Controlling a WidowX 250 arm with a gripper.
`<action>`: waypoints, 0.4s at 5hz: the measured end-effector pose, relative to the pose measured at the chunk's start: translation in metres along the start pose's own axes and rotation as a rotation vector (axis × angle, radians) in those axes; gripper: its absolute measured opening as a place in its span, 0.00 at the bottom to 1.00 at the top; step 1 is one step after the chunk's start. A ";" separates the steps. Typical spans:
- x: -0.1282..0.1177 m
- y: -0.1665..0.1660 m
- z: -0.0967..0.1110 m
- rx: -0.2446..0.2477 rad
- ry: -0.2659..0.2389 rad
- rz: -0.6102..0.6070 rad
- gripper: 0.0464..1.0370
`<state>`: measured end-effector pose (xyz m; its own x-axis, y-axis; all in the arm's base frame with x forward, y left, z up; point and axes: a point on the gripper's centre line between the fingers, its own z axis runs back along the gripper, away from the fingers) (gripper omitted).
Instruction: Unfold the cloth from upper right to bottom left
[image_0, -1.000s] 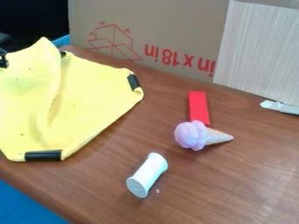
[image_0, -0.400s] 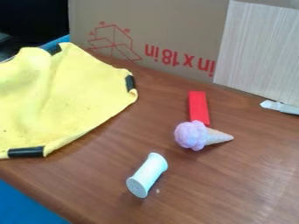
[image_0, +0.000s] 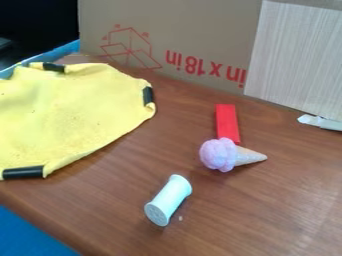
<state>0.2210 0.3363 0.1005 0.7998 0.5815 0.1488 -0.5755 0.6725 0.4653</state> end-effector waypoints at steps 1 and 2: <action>0.005 0.005 0.013 -0.004 -0.083 0.040 0.41; 0.006 0.016 0.022 0.051 -0.157 0.125 0.74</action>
<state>0.2205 0.3409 0.1282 0.7420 0.5778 0.3401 -0.6656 0.5737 0.4774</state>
